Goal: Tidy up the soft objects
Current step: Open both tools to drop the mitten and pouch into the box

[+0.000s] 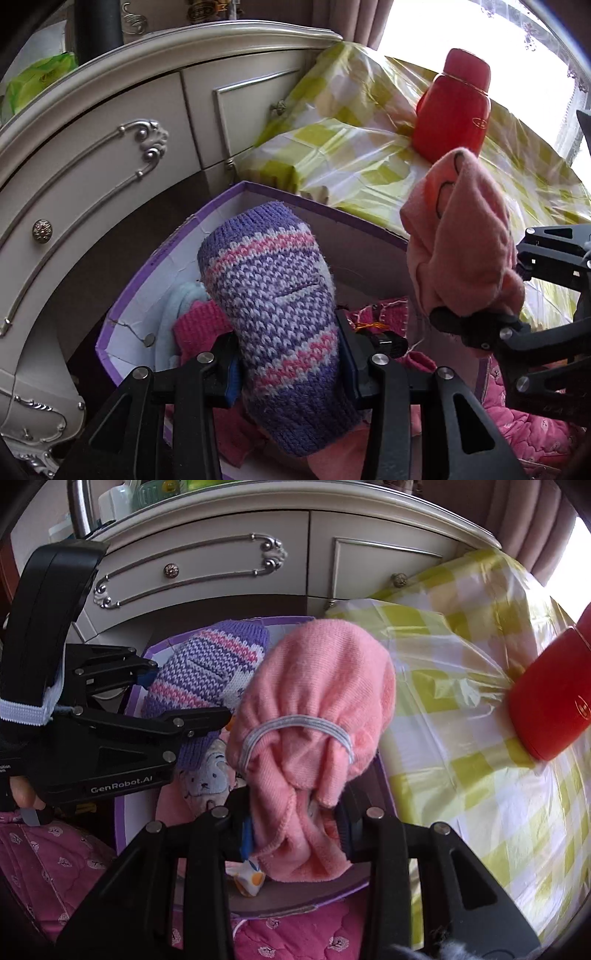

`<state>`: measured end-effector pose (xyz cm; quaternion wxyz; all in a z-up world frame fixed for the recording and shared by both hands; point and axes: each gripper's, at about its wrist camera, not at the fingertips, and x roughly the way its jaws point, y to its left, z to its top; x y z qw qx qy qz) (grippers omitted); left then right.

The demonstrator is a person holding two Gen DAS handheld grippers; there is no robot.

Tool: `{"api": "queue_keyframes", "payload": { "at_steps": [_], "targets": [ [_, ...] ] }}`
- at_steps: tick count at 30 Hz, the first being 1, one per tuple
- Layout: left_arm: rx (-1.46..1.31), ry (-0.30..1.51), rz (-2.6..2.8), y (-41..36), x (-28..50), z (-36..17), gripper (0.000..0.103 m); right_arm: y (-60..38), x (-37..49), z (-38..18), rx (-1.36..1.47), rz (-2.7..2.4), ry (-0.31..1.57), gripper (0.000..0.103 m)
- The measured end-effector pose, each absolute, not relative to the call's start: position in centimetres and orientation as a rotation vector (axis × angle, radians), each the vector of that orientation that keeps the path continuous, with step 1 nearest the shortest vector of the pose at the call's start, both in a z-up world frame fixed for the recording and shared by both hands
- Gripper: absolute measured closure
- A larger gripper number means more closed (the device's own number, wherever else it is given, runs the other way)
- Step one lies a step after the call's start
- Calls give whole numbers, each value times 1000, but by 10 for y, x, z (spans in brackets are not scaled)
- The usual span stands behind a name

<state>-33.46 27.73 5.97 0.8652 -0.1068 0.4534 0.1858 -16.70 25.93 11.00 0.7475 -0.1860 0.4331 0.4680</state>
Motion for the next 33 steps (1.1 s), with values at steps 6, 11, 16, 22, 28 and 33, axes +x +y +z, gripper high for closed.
{"api": "queue_keyframes", "payload": {
  "at_steps": [6, 11, 16, 22, 28, 33],
  "targets": [
    [-260, 997, 426, 290, -344, 55, 30, 271, -160, 104, -408, 1001, 1008, 30],
    [-223, 954, 440, 285, -356, 65, 23, 269, -158, 108, -403, 982, 1085, 24],
    [-229, 902, 451, 283, -363, 80, 20, 264, -170, 120, -432, 964, 1119, 22],
    [-229, 900, 533, 284, -368, 88, 19, 260, -185, 121, -436, 953, 1124, 21],
    [-245, 949, 596, 285, -367, 84, 19, 257, -190, 115, -403, 949, 1142, 21],
    [-189, 971, 618, 281, -363, 78, 19, 254, -192, 111, -379, 941, 1149, 21]
  ]
}}
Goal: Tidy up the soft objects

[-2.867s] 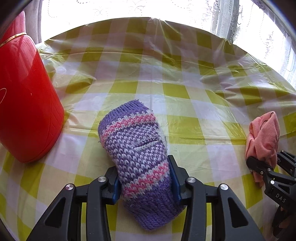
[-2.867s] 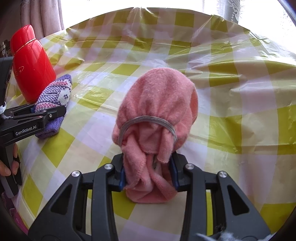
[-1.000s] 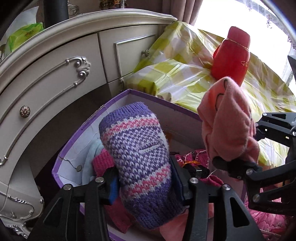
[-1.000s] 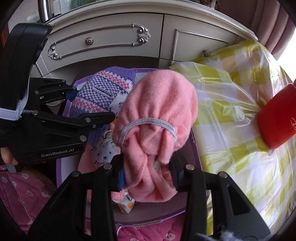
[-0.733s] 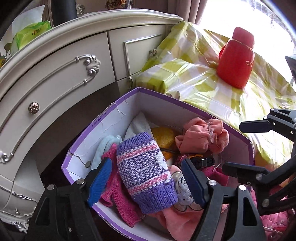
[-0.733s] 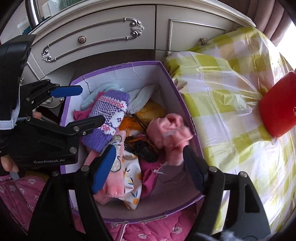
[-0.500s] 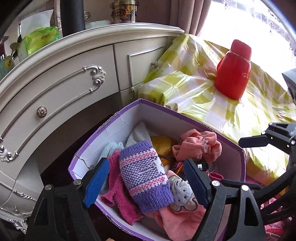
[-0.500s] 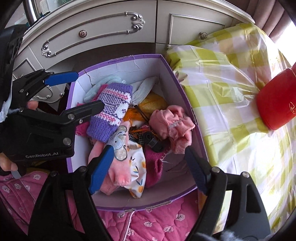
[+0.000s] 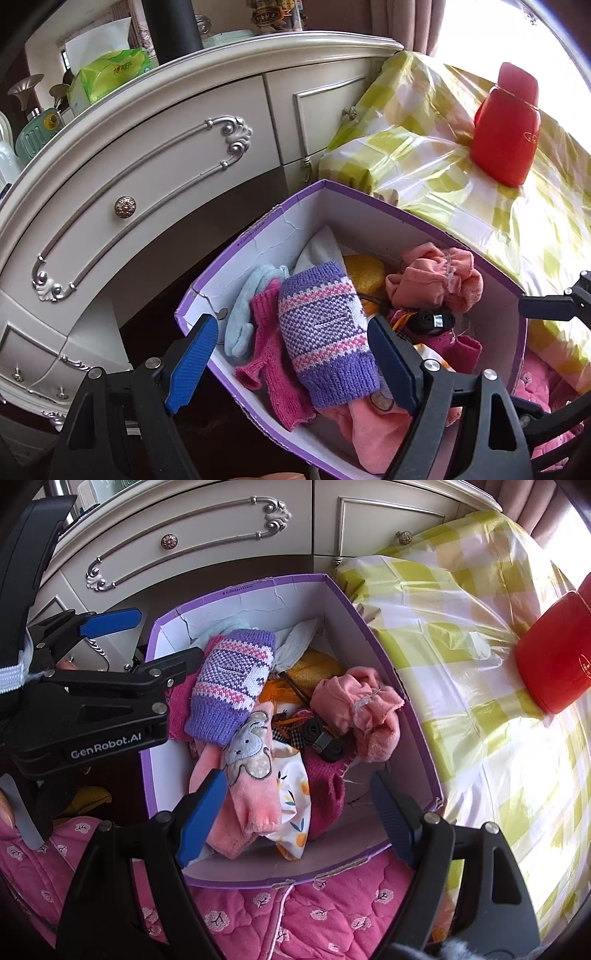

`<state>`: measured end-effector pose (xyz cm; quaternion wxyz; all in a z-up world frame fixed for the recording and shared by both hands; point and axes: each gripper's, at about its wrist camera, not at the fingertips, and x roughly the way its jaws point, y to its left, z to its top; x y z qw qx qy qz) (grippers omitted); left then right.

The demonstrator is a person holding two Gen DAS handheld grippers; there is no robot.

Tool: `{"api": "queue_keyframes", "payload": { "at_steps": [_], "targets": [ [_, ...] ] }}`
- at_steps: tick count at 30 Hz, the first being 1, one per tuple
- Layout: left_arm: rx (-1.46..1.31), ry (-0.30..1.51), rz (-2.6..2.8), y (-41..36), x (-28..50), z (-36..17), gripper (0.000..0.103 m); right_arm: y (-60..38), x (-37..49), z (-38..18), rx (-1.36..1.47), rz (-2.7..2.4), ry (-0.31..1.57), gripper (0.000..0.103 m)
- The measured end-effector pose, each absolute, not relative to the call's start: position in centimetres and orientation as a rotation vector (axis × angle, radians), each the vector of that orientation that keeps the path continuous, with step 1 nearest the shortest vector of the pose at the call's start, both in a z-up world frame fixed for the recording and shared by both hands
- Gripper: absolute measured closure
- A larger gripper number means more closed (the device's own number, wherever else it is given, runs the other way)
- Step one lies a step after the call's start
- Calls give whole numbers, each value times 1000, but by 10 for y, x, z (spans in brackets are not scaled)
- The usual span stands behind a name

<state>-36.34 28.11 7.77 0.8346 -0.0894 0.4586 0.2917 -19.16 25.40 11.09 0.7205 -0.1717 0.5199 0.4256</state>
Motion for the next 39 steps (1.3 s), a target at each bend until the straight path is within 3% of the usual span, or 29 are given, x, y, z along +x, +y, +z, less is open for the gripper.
{"api": "queue_keyframes", "payload": {
  "at_steps": [39],
  "targets": [
    [-286, 1006, 564, 277, -363, 59, 19, 257, -197, 98, -385, 931, 1190, 21]
  ]
}}
